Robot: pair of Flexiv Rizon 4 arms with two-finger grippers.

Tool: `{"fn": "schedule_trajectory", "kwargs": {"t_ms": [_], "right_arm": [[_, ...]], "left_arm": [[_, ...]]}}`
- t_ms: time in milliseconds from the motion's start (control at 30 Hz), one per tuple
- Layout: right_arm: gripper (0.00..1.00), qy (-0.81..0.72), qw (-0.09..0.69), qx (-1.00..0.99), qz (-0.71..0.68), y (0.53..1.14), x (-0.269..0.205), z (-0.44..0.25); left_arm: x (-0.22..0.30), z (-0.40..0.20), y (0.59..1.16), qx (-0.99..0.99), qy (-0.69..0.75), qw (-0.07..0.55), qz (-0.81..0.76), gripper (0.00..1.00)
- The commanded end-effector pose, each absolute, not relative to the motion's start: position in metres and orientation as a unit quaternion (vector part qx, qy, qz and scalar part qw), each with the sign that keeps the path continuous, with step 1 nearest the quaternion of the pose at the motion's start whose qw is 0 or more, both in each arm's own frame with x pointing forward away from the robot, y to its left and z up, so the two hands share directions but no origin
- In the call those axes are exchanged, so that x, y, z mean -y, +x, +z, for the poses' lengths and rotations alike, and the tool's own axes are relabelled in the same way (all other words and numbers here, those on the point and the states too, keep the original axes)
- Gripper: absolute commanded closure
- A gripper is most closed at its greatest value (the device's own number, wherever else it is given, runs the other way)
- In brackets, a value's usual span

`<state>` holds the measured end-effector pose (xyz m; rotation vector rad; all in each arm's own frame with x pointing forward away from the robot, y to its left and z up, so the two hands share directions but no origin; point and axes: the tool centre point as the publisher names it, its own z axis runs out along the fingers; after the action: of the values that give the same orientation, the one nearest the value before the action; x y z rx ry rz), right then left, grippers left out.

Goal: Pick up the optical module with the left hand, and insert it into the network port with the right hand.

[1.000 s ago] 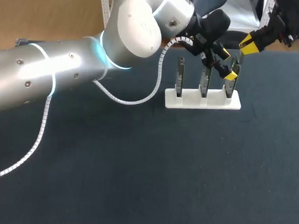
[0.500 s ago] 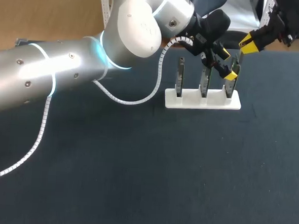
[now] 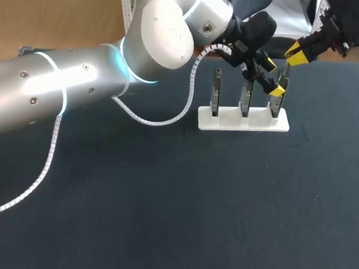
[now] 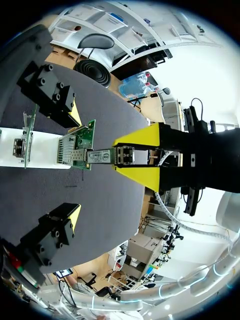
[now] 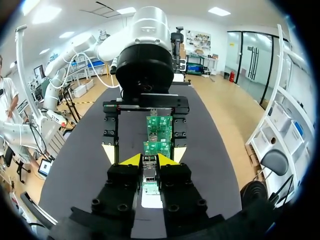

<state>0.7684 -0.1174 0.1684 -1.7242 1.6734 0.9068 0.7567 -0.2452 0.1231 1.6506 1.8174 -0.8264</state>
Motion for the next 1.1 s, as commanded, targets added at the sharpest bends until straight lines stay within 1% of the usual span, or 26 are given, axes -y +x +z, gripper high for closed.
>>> {"fn": "schedule_trajectory", "kwargs": {"t_ms": [33,667,1100], "right_arm": [[1.0,-0.647,0.276,-0.626,0.337,0.7711,0.1172,0.1664],[1.0,-0.643,0.273,-0.632,0.337,0.7693,0.12,0.1615],[1.0,-0.637,0.287,-0.63,0.34,0.7686,0.1186,0.168]], "left_arm": [[0.2462,0.1234,0.7581,-0.676,0.614,0.27,-0.306,0.0],[0.2462,0.1234,0.7581,-0.676,0.614,0.27,-0.306,0.0],[0.2462,0.1234,0.7581,-0.676,0.614,0.27,-0.306,0.0]]}}
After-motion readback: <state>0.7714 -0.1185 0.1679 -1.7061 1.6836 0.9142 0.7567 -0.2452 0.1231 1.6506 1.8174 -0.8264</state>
